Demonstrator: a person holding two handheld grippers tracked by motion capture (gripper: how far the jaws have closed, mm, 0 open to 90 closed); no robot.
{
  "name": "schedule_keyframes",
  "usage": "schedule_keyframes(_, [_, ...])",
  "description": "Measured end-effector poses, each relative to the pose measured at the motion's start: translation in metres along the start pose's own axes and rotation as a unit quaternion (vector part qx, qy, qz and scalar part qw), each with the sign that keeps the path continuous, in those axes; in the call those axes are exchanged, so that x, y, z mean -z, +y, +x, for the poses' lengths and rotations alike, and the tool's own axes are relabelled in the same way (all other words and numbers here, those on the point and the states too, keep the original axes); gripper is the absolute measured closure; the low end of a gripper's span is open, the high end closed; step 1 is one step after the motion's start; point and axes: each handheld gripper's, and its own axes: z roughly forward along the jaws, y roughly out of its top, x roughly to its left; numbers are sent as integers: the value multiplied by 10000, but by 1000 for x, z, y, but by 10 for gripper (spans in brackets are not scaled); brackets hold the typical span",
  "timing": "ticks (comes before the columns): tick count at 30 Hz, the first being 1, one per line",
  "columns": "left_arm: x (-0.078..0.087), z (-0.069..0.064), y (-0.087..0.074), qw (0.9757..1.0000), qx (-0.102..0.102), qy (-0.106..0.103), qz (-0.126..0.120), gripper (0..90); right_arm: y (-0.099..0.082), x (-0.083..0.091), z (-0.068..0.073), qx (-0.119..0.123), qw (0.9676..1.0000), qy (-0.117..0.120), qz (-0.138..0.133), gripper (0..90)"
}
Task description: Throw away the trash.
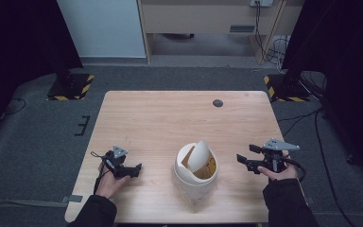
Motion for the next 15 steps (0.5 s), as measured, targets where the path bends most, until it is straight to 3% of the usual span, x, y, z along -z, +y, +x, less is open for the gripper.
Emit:
schedule_keyframes(3, [0, 0, 0, 10000, 0, 0, 1, 0, -9, -3, -9, -118, 9995, -219, 203, 212])
schedule_keyframes(7, [0, 0, 0, 10000, -1, 0, 0, 0, -19, -8, -18, -88, 9973, -457, 563, 201])
schedule_keyframes(13, [0, 0, 0, 10000, 1, 1, -1, 0, -33, -19, -34, -28, 9913, -764, 1069, 153])
schedule_keyframes(15, [0, 0, 0, 10000, 1, 0, -1, 0, -35, -20, -39, 16, 9899, -871, 1122, 144])
